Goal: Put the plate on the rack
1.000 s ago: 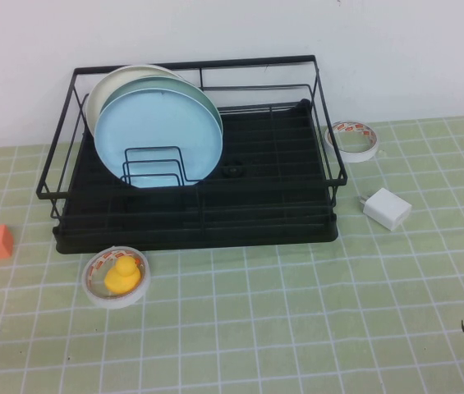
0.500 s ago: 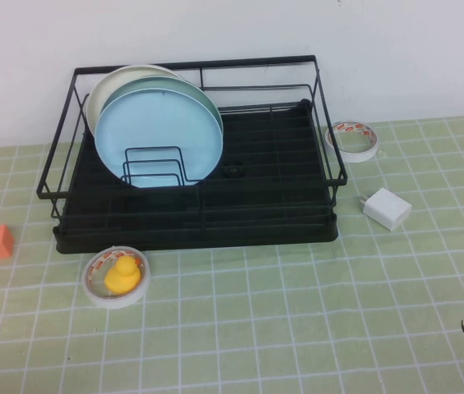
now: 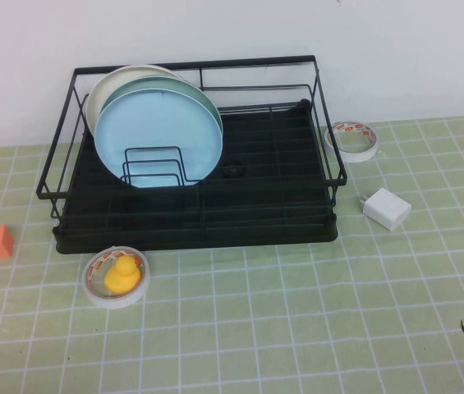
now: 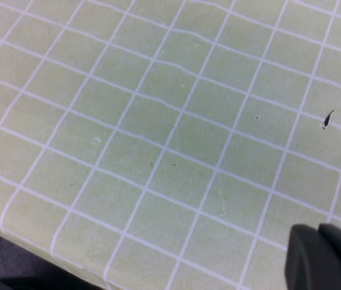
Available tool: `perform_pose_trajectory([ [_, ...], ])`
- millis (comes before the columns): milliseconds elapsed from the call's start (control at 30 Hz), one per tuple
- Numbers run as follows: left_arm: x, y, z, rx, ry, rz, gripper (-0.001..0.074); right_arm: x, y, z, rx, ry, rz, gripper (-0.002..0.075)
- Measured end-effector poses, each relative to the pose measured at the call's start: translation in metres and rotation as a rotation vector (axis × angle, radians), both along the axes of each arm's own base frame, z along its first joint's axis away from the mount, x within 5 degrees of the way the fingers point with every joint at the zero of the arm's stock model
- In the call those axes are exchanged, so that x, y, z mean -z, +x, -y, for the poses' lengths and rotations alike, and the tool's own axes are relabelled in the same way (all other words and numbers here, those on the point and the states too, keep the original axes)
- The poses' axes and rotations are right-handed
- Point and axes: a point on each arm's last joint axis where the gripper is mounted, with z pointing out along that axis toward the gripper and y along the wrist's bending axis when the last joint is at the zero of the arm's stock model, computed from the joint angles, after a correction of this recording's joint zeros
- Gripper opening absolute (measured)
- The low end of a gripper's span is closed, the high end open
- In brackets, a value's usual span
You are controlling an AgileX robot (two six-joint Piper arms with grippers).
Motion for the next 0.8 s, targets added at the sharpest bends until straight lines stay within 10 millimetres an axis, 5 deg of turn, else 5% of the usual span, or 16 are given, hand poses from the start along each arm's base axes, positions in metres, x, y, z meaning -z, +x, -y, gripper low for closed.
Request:
perform_pose_trajectory([
  [800,0.0002,-0.0002,0.0021,0.050,0.040,0.000,-0.0001,0.0000,0.0000,0.0000,0.000,0.000,0.000,-0.0002],
])
